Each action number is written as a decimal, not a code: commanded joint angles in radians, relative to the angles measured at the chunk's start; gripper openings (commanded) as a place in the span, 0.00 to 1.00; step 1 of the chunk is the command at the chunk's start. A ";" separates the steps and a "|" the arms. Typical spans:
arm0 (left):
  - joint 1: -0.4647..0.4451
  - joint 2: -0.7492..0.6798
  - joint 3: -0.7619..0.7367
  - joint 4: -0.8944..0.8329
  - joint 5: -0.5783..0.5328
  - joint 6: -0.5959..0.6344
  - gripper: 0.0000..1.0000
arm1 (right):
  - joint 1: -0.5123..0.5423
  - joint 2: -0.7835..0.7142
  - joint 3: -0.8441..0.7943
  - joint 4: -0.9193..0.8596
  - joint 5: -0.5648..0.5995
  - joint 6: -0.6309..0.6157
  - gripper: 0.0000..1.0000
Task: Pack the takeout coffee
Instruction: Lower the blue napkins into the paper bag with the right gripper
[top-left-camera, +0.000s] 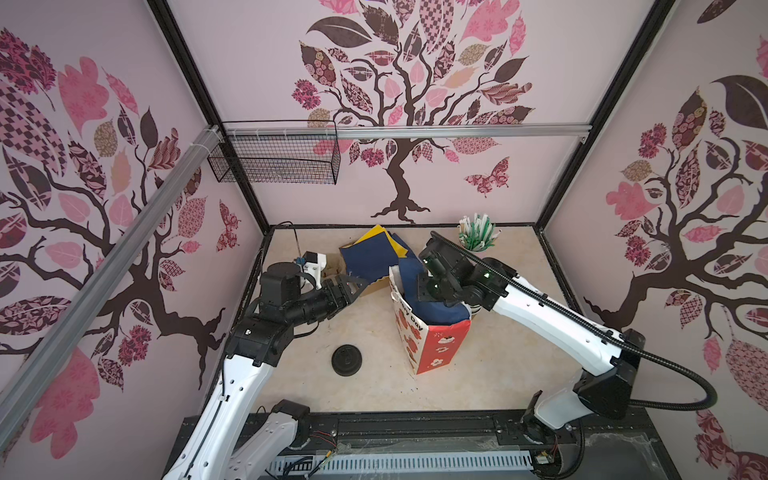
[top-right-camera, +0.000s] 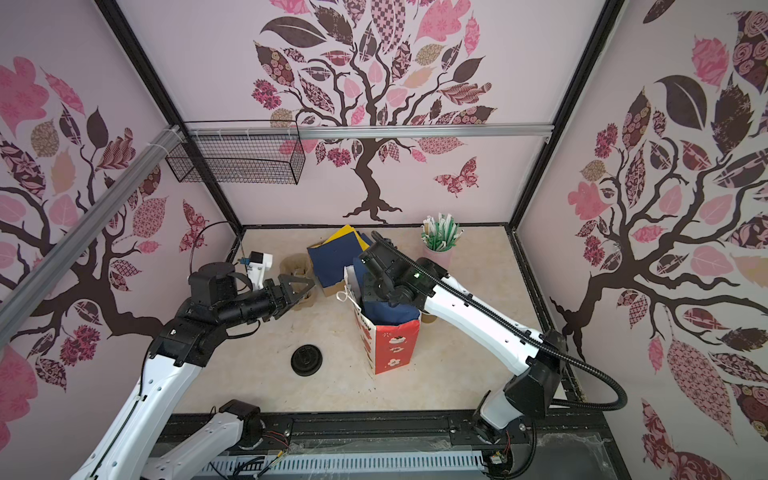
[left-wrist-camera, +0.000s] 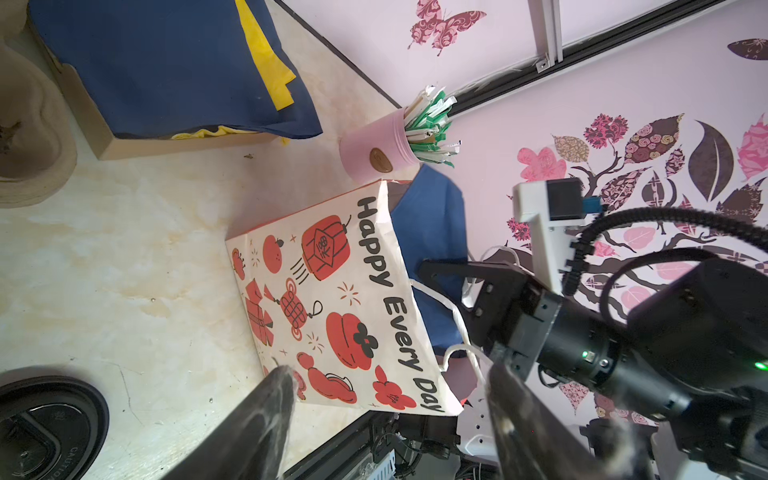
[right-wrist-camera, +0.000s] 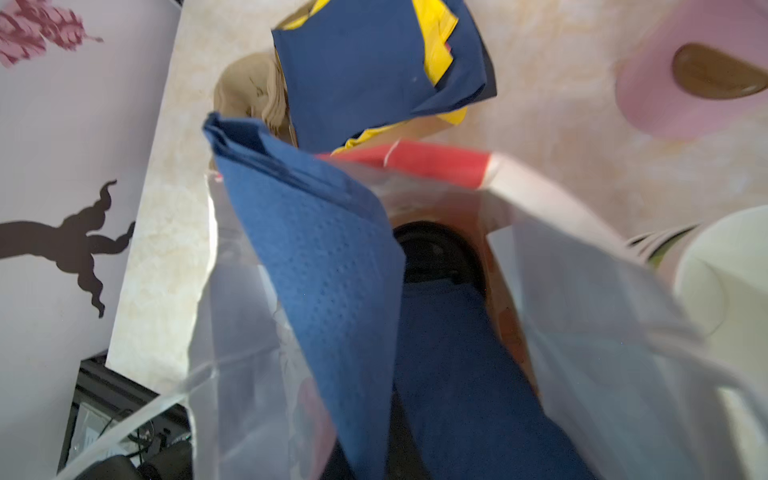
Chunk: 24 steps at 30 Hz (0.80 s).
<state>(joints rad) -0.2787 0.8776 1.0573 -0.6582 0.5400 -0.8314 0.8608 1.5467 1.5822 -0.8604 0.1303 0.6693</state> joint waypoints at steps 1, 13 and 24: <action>-0.002 -0.015 -0.017 0.022 -0.016 0.001 0.76 | 0.002 0.030 -0.026 -0.031 -0.102 -0.026 0.00; -0.002 -0.030 -0.008 -0.004 -0.076 0.000 0.76 | 0.002 0.048 -0.007 -0.024 -0.107 -0.046 0.34; 0.002 0.036 0.046 -0.079 -0.232 0.030 0.76 | 0.002 -0.107 0.130 -0.006 -0.004 -0.147 0.53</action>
<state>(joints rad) -0.2787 0.8837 1.0607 -0.6926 0.3782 -0.8303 0.8608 1.5208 1.6772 -0.8669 0.0643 0.5625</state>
